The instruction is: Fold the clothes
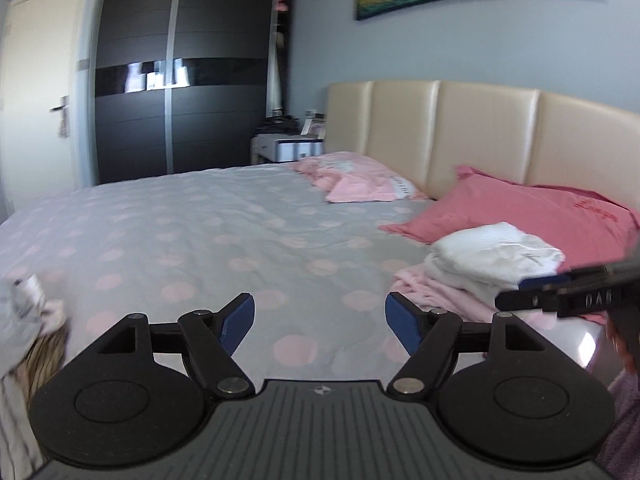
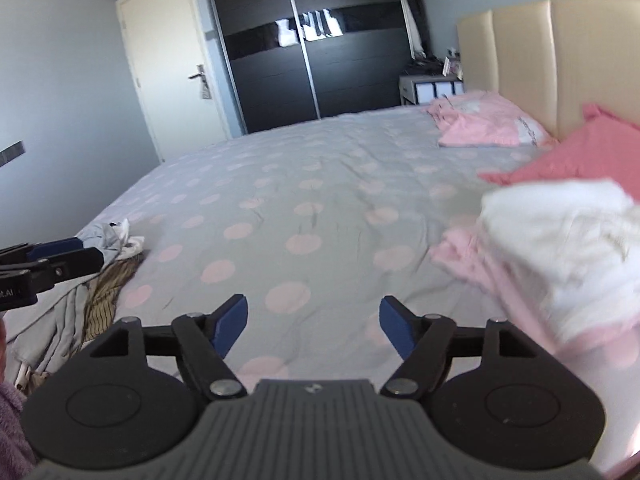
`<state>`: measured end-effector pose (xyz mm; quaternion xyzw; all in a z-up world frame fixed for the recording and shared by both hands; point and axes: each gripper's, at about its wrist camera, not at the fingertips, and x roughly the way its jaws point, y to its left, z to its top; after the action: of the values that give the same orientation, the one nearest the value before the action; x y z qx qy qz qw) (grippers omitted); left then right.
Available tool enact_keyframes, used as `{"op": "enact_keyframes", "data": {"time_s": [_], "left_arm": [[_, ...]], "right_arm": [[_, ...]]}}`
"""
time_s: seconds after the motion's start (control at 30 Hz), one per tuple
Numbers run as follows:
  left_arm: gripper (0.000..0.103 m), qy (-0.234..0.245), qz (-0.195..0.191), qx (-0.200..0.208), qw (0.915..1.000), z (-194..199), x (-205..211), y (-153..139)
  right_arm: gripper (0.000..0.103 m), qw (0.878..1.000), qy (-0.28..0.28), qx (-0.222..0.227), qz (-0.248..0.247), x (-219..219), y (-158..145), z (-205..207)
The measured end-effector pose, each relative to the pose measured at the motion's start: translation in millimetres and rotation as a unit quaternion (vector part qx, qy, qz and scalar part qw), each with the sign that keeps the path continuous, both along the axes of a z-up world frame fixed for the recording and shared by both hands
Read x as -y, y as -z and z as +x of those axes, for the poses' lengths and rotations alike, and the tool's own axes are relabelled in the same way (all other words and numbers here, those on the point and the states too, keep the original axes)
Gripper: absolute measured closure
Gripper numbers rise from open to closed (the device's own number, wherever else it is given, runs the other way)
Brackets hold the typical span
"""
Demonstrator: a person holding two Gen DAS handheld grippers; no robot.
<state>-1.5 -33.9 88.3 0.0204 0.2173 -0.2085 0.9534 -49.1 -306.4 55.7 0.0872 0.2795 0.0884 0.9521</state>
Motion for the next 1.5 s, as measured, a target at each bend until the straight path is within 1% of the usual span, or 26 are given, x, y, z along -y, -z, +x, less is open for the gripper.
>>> {"op": "enact_keyframes", "data": {"time_s": [0.1,0.17,0.27,0.37,0.4,0.47,0.53,0.6,0.67,0.83,0.93,1.1,1.3,1.5], "left_arm": [[0.032,-0.041,-0.012,-0.018,0.9989,-5,-13,19],[0.032,-0.064,-0.003,-0.019,0.9977,-8,-19,32],[0.032,-0.095,0.015,-0.015,0.9953,-15,-27,47],[0.031,-0.122,0.026,-0.005,0.9921,-23,-37,59],[0.03,-0.134,0.03,0.001,0.9905,-27,-40,63],[0.029,-0.149,0.048,0.009,0.9876,-33,-42,72],[0.027,-0.156,0.063,0.005,0.9857,-36,-45,83],[0.027,-0.168,0.07,-0.011,0.9831,-35,-50,92],[0.027,-0.166,0.073,-0.024,0.9831,-34,-53,97],[0.026,-0.158,0.066,-0.018,0.9851,-30,-52,103],[0.025,-0.154,0.044,-0.027,0.9867,-24,-51,105],[0.024,-0.173,0.068,-0.021,0.9823,-12,-37,110],[0.024,-0.164,0.045,-0.043,0.9845,-1,-34,119],[0.024,-0.173,0.051,-0.044,0.9826,2,-33,122]], "right_arm": [[0.028,1.0,-0.002,-0.011,-0.007,-37,23,-2],[0.028,1.0,-0.011,-0.015,-0.017,-57,35,-2],[0.028,0.999,-0.019,-0.01,-0.035,-77,44,-3],[0.026,0.999,-0.014,-0.002,-0.036,-85,51,-1],[0.024,0.999,-0.008,0.002,-0.041,-87,54,-2],[0.024,0.999,0.004,0.012,-0.052,-91,62,-4],[0.024,0.998,0.01,0.015,-0.06,-96,69,-2],[0.024,0.998,0.011,0.017,-0.062,-98,75,0],[0.024,0.998,0.014,0.017,-0.064,-100,80,3],[0.023,0.997,0.016,0.018,-0.07,-102,87,7],[0.022,0.996,0.014,0.029,-0.078,-102,88,5],[0.021,0.996,0.019,0.039,-0.081,-97,88,7],[0.02,0.996,0.023,0.035,-0.073,-93,89,12],[0.02,0.997,0.006,0.037,-0.07,-98,89,15]]}}
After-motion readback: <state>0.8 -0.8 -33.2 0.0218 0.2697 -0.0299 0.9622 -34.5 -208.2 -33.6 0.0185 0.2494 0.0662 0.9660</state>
